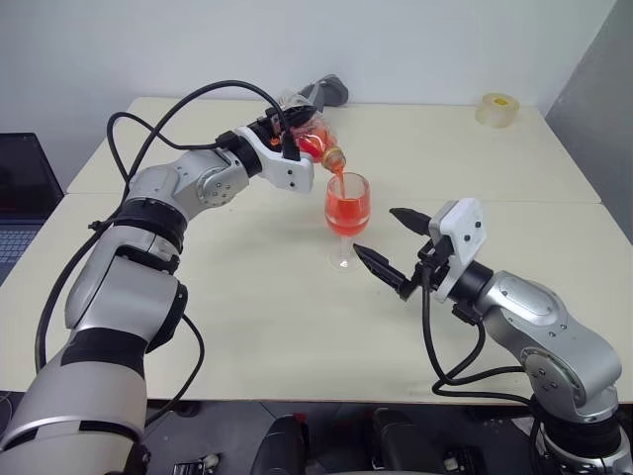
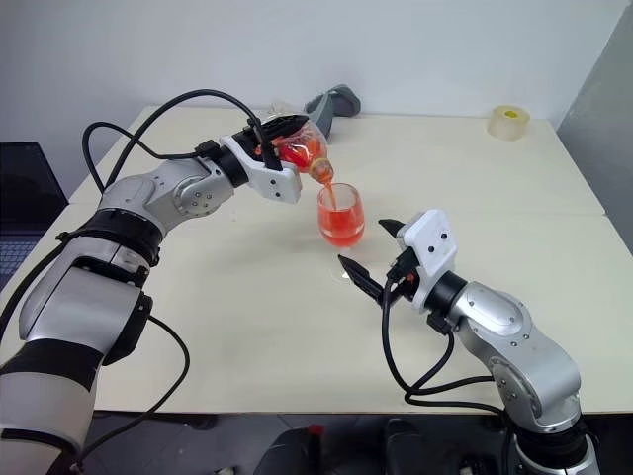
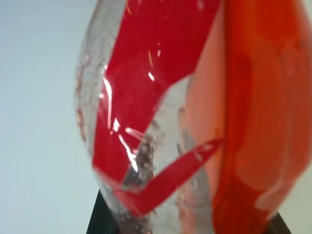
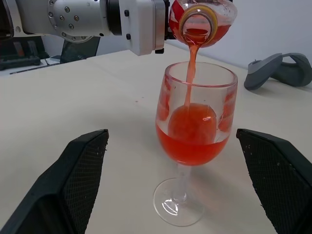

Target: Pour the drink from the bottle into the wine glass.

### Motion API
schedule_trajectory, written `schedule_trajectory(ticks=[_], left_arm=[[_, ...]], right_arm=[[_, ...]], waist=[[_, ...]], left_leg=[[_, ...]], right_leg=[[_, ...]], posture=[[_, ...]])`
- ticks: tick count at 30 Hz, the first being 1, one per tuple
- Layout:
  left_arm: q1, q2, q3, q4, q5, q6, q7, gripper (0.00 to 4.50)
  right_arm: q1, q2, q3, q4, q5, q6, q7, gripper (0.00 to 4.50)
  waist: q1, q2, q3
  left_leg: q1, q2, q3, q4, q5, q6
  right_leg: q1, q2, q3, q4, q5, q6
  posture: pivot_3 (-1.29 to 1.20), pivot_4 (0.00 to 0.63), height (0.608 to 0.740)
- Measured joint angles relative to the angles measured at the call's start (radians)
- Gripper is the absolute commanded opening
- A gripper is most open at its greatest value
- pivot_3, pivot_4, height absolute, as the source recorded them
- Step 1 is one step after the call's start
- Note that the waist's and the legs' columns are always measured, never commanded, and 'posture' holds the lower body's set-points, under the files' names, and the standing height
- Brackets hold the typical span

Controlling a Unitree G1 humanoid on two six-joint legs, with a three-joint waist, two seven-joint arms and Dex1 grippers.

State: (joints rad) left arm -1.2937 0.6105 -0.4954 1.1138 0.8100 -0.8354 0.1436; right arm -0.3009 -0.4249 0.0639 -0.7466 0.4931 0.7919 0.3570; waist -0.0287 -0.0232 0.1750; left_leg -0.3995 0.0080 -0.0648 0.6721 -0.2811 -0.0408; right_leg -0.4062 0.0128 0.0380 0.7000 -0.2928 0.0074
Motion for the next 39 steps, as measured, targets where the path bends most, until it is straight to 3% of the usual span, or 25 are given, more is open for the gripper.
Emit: schedule_trajectory(ticks=[10,19,24,29,32,35,39], left_arm=[[0.012,-0.039,0.017,0.015,-0.074,-0.001,-0.087,1.06],[0.093,-0.089,0.136,-0.016,-0.285,0.051,-0.273,1.06],[0.135,-0.110,0.230,-0.097,-0.432,0.166,-0.395,1.06],[0.231,-0.191,0.451,-0.251,-0.738,0.498,-0.518,1.05],[0.369,-0.226,0.559,-0.378,-0.893,0.720,-0.558,1.04],[0.482,-0.248,0.592,-0.433,-0.951,0.869,-0.560,1.04],[0.520,-0.255,0.630,-0.446,-0.993,0.964,-0.547,1.04]], right_arm=[[0.000,0.000,0.000,0.000,0.000,-0.001,0.000,4.50],[0.000,0.000,0.003,0.000,0.000,-0.002,0.010,4.50],[0.005,-0.030,0.001,-0.015,0.010,-0.002,0.043,4.50],[0.016,-0.117,-0.002,-0.038,0.071,0.011,0.129,4.50],[0.017,-0.149,-0.003,-0.036,0.091,0.018,0.165,4.50],[0.005,-0.158,-0.003,-0.031,0.105,0.018,0.184,4.50],[-0.034,-0.159,0.001,-0.009,0.110,0.014,0.204,4.50]], waist=[[0.000,0.000,0.000],[-0.001,0.000,0.000],[-0.002,0.000,0.000],[-0.004,0.000,-0.001],[-0.011,0.001,-0.001],[-0.009,0.001,-0.001],[-0.001,0.000,-0.001]], left_leg=[[-0.001,0.000,0.000,0.003,0.000,0.000],[-0.001,0.000,0.000,0.004,0.000,0.000],[-0.001,0.000,-0.001,0.005,0.000,0.000],[-0.001,0.000,-0.003,0.006,0.000,0.000],[0.000,0.001,-0.004,0.006,0.000,0.000],[-0.001,0.001,-0.007,0.006,0.000,0.000],[-0.001,0.000,-0.007,0.007,0.000,0.000]], right_leg=[[0.000,0.000,0.000,0.001,0.000,0.000],[0.000,0.000,0.000,0.003,0.000,0.000],[0.000,0.000,0.000,0.003,0.000,0.000],[0.000,0.000,0.001,0.004,0.000,0.000],[0.000,0.000,0.002,0.005,-0.001,-0.001],[0.000,0.000,0.001,0.006,-0.001,-0.001],[0.000,0.000,0.001,0.006,-0.001,-0.001]], posture=[[0.00,0.150,0.740],[0.00,0.150,0.740],[0.00,0.150,0.740],[0.00,0.150,0.740],[0.00,0.150,0.740],[0.00,0.150,0.740],[0.00,0.150,0.740]])
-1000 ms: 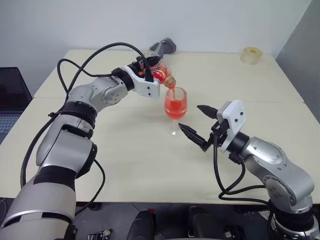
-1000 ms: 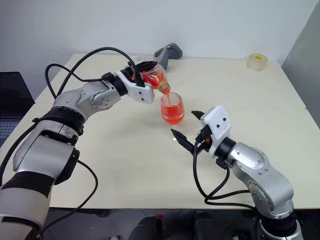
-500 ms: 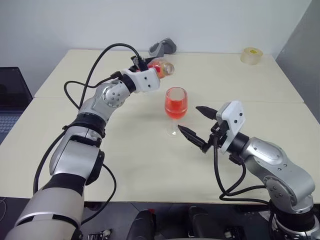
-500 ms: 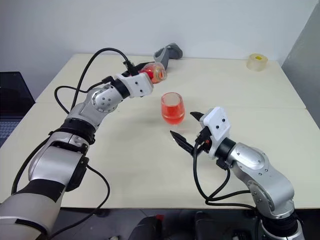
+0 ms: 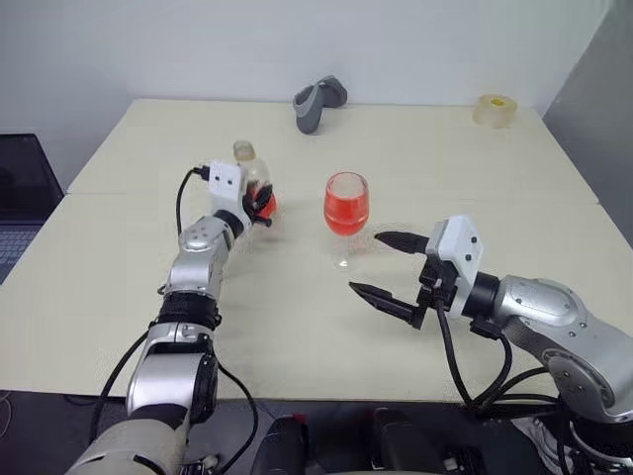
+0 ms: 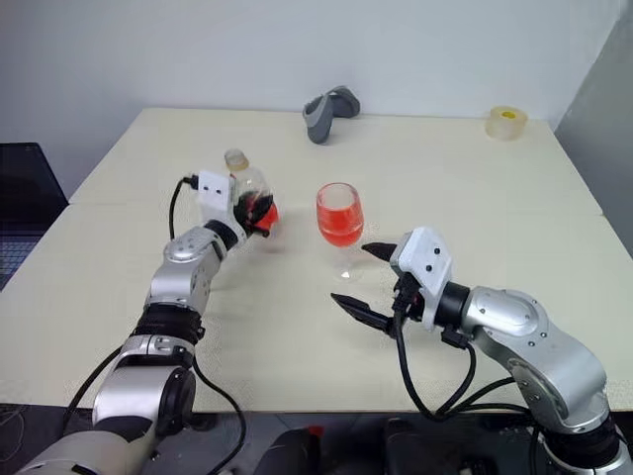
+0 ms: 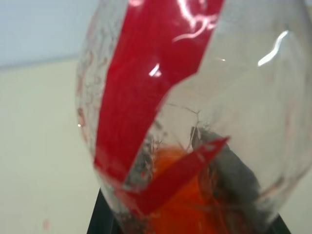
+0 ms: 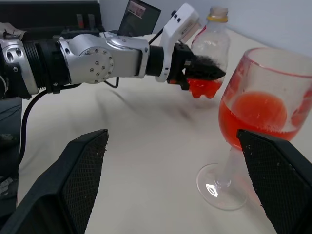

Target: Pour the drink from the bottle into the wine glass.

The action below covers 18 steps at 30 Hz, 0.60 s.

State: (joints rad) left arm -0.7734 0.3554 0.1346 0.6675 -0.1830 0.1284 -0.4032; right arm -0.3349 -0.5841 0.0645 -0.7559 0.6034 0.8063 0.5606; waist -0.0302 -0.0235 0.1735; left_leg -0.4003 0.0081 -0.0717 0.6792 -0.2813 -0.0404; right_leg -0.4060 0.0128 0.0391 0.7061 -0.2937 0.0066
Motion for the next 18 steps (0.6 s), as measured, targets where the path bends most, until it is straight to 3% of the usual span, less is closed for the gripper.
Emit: schedule_trajectory(ticks=[13,18], left_arm=[[0.000,0.000,0.010,0.046,0.018,0.038,0.036,1.04],[0.008,0.005,-0.015,0.055,0.069,-0.022,0.043,2.71]], right_arm=[[-0.014,0.003,0.021,0.028,0.000,-0.015,0.023,4.50],[-0.014,0.003,0.031,0.029,-0.001,-0.016,0.026,4.50]], waist=[[0.003,-0.001,-0.001],[0.003,-0.001,-0.001]], left_leg=[[0.000,0.000,0.000,0.000,0.000,0.000],[0.000,0.000,0.000,0.000,0.000,0.000]], right_leg=[[0.000,-0.001,0.000,0.000,0.000,0.000],[0.001,-0.001,0.000,0.000,0.000,0.000]], posture=[[0.00,0.150,0.740],[0.00,0.150,0.740]])
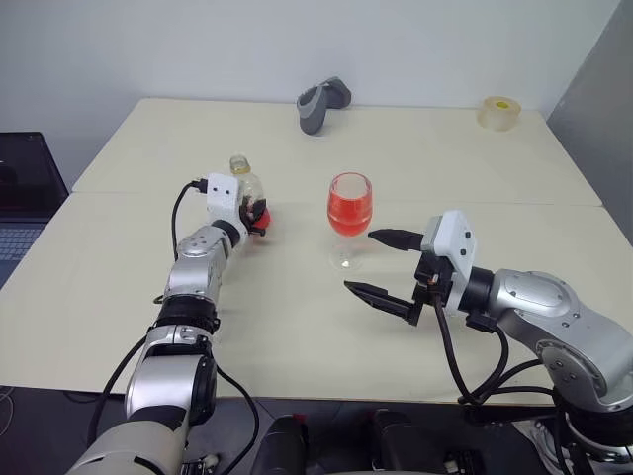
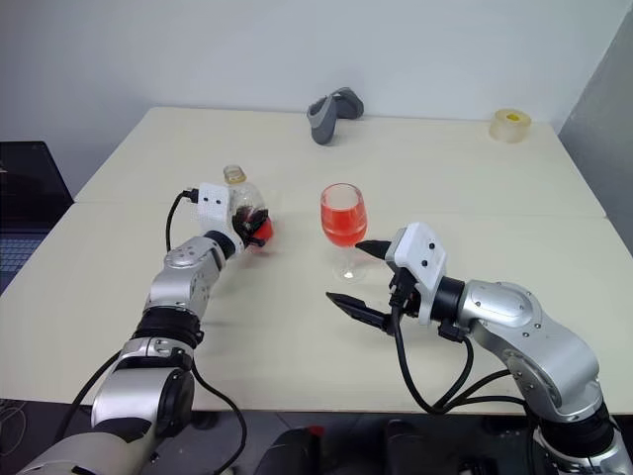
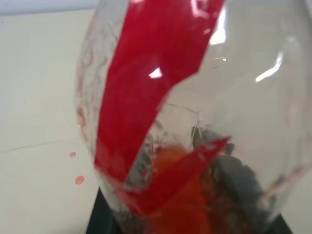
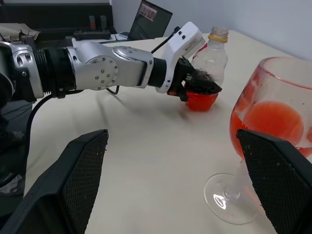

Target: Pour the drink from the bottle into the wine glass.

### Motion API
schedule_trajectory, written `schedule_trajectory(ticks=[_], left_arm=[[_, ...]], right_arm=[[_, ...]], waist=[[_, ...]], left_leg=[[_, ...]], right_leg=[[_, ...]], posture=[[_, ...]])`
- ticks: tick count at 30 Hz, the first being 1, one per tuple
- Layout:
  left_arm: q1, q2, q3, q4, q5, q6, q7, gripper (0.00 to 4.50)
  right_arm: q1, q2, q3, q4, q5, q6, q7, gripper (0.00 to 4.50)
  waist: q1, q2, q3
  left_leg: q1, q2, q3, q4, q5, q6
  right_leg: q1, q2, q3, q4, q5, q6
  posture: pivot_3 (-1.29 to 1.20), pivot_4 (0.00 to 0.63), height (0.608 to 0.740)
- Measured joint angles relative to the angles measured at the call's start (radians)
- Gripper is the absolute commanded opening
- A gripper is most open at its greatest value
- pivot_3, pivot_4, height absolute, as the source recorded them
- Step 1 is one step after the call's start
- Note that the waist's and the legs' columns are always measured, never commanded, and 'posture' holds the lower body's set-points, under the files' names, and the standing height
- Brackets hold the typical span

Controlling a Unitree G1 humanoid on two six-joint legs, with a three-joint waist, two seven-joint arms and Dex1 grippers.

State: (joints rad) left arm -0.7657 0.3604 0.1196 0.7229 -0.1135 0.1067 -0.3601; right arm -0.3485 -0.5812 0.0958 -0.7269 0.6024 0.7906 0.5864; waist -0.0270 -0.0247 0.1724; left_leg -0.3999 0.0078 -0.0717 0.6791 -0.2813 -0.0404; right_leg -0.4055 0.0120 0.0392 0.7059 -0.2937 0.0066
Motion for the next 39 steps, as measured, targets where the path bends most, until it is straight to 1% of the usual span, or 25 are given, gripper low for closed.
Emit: schedule_trajectory(ticks=[3,5,6,10,13,14,15,17,19,22,24,26,30,33,39], left_arm=[[0.016,0.000,0.004,-0.006,0.001,-0.014,0.001,3.68],[0.035,0.000,0.005,-0.010,0.002,-0.013,0.002,4.42],[0.043,0.000,0.005,-0.013,0.001,-0.012,0.001,4.47],[0.098,0.000,0.007,-0.076,-0.007,-0.003,-0.007,4.47],[0.154,0.010,0.009,-0.194,-0.026,0.023,-0.025,4.47],[0.180,0.013,0.012,-0.247,-0.034,0.037,-0.027,4.47],[0.225,0.020,0.022,-0.330,-0.050,0.059,-0.032,4.47],[0.292,0.032,0.049,-0.435,-0.076,0.102,-0.030,4.47],[0.352,0.035,0.084,-0.530,-0.101,0.171,-0.003,4.47],[0.430,0.028,0.158,-0.638,-0.158,0.301,0.054,4.47],[0.491,0.029,0.178,-0.691,-0.160,0.329,0.081,4.47],[0.535,0.028,0.179,-0.734,-0.159,0.336,0.095,4.47],[0.587,0.019,0.203,-0.775,-0.158,0.318,0.122,4.47],[0.617,0.004,0.201,-0.795,-0.155,0.296,0.133,4.47],[0.646,-0.004,0.192,-0.820,-0.138,0.244,0.134,4.47]], right_arm=[[0.002,0.000,0.004,0.000,0.000,0.000,0.000,4.50],[0.002,0.000,0.004,0.000,0.000,0.000,0.000,4.50],[0.002,0.000,0.004,0.000,0.000,0.000,0.000,4.50],[0.002,0.000,0.003,0.000,0.003,0.000,0.000,4.50],[0.015,-0.002,-0.003,-0.002,0.009,0.001,-0.002,4.50],[0.034,-0.004,-0.015,-0.004,0.008,0.000,-0.005,4.50],[0.077,-0.006,-0.042,-0.005,0.006,-0.005,-0.014,4.50],[0.154,-0.011,-0.073,0.011,-0.023,-0.033,-0.030,4.50],[0.223,0.007,-0.082,0.055,-0.080,-0.093,-0.057,4.50],[0.312,0.090,-0.076,0.166,-0.189,-0.255,-0.105,4.50],[0.345,0.160,-0.079,0.270,-0.256,-0.380,-0.142,4.50],[0.366,0.204,-0.099,0.356,-0.276,-0.453,-0.160,4.50],[0.389,0.252,-0.147,0.447,-0.301,-0.570,-0.186,4.50],[0.401,0.271,-0.176,0.504,-0.317,-0.640,-0.197,4.50],[0.386,0.266,-0.186,0.578,-0.350,-0.684,-0.195,4.50]], waist=[[0.000,0.000,0.000],[0.000,0.000,0.000],[0.000,0.000,0.000],[0.000,0.000,0.000],[0.000,0.000,0.000],[0.000,0.000,0.000],[0.000,0.000,0.000],[0.001,0.000,0.000],[0.001,0.000,-0.001],[-0.001,-0.001,-0.001],[-0.002,-0.001,-0.002],[0.000,-0.001,-0.002],[0.004,-0.001,-0.002],[0.004,-0.001,-0.003],[0.001,0.000,-0.003]], left_leg=[[0.000,0.000,0.000,0.000,0.000,0.000],[0.000,0.000,0.000,0.000,0.000,0.000],[0.000,0.000,0.000,0.000,0.000,0.000],[0.000,0.000,0.000,0.000,0.000,0.000],[0.000,0.000,0.000,0.000,0.000,0.000],[0.000,0.001,0.000,0.000,0.000,0.000],[0.000,0.001,0.000,-0.001,0.000,0.000],[0.000,0.001,0.000,-0.001,0.000,0.000],[0.001,0.001,0.000,-0.001,0.000,0.000],[0.002,0.001,0.000,-0.001,0.000,0.000],[0.002,0.001,0.001,-0.001,0.000,0.000],[0.002,0.001,0.001,-0.001,0.000,0.000],[0.002,0.001,0.001,-0.001,0.000,0.000],[0.002,0.001,0.002,-0.001,0.000,0.000],[0.003,0.001,0.003,-0.002,0.000,0.000]], right_leg=[[0.000,0.000,0.000,0.000,0.000,0.000],[0.000,0.000,0.000,0.000,0.000,0.000],[0.000,0.000,0.000,0.000,0.000,0.000],[0.000,0.000,0.000,0.000,0.000,0.000],[0.000,0.000,0.000,0.000,0.000,0.000],[0.000,0.000,0.001,0.000,0.000,0.000],[0.000,0.000,0.001,-0.001,0.000,0.000],[0.000,0.000,0.001,-0.001,0.000,0.000],[0.001,0.000,0.001,0.000,0.000,0.000],[0.001,0.000,0.001,0.001,0.000,0.000],[0.001,0.000,0.002,0.000,0.000,0.000],[0.001,0.000,0.002,0.000,0.000,0.000],[0.001,0.000,0.002,0.000,0.000,0.000],[0.001,0.000,0.002,0.000,0.000,0.000],[0.001,0.000,0.003,0.000,0.000,0.000]], posture=[[0.00,0.150,0.740],[0.00,0.150,0.740],[0.00,0.150,0.740],[0.00,0.150,0.740],[0.00,0.150,0.740],[0.00,0.150,0.740],[0.00,0.150,0.740],[0.00,0.150,0.740],[0.00,0.150,0.740],[0.00,0.150,0.740],[0.00,0.150,0.740],[0.00,0.150,0.740],[0.00,0.150,0.740],[0.00,0.150,0.740],[0.00,0.150,0.740]])
